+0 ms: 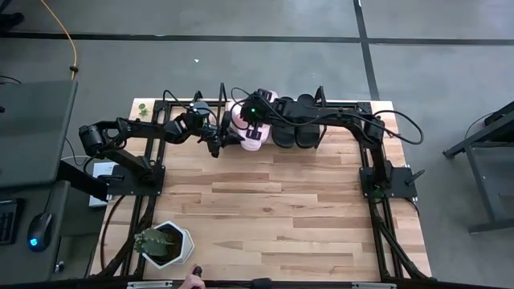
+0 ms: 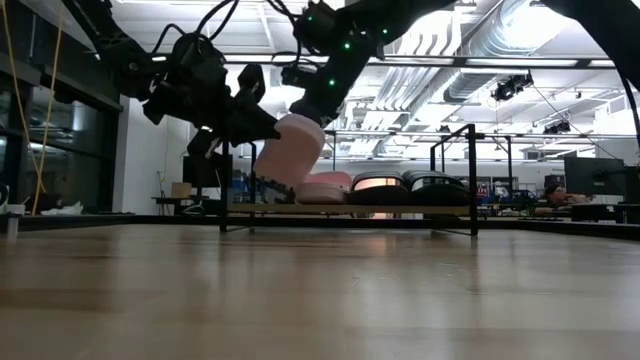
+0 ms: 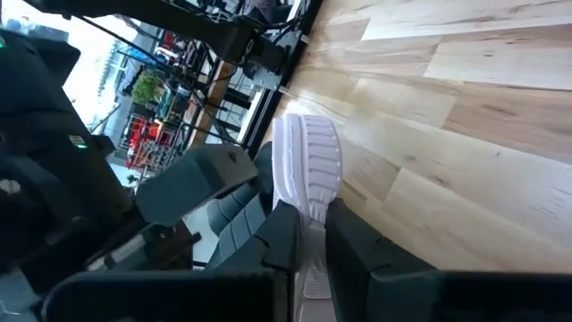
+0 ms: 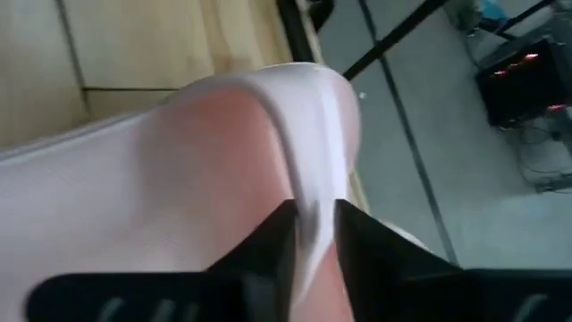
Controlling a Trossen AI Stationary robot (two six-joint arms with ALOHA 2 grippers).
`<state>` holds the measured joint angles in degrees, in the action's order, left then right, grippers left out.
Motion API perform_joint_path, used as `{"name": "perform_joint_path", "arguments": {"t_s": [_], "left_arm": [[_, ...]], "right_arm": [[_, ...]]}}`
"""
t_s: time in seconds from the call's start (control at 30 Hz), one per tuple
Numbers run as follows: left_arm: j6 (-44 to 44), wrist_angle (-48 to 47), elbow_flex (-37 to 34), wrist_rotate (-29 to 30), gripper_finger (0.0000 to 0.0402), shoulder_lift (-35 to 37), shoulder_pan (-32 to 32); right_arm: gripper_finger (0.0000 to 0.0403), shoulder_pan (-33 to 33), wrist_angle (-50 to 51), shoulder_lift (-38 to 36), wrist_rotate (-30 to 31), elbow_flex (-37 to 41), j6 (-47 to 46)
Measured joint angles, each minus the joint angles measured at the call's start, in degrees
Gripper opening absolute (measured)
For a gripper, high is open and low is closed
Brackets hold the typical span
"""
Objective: Pick and place slides into the shelf
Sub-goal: Put the pink slide on the shelf
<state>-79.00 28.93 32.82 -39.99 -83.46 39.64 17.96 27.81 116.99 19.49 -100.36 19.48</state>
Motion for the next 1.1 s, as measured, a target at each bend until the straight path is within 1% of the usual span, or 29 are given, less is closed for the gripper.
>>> {"name": "perform_joint_path", "arguments": {"t_s": [0.1, 0.2, 0.3, 0.43, 0.6, 0.83, 0.97, 1.1], "left_arm": [[0.19, 0.31, 0.00, -0.12, 0.0024, 0.00, -0.26], [0.39, 0.28, 0.00, -0.09, 0.0027, 0.00, -0.37], [2.24, 0.50, 0.00, -0.13, 0.0033, 0.00, -0.37], [3.73, 0.55, -0.02, -0.35, 0.0037, 0.00, -0.33], [4.86, 0.66, 0.00, -2.00, 0.0047, 0.00, -0.33], [13.03, 1.33, -0.01, -3.38, 0.0077, 0.01, -0.33], [13.53, 1.33, 0.00, -4.08, 0.0089, 0.00, -0.33], [14.35, 1.42, 0.00, -6.16, 0.0091, 0.02, -0.33]], "right_arm": [[0.0032, 0.09, -0.84, 0.86, -2.40, -0.02, 0.33], [0.0007, 0.09, -1.12, 1.99, -1.39, -0.02, 1.52], [0.0004, -0.09, -1.57, 2.60, 1.04, -0.04, 1.84], [0.0002, 0.00, -2.19, 2.77, 1.44, -0.07, 1.38], [0.0001, -0.07, -3.95, 2.84, 2.62, -0.04, 2.13], [0.0001, -0.09, -4.59, 2.86, 4.04, -0.04, 2.74], [0.0000, -0.09, -5.25, 2.86, 4.73, -0.04, 3.55], [0.0000, -0.07, -5.82, 2.86, 4.73, -0.04, 3.99]]}}
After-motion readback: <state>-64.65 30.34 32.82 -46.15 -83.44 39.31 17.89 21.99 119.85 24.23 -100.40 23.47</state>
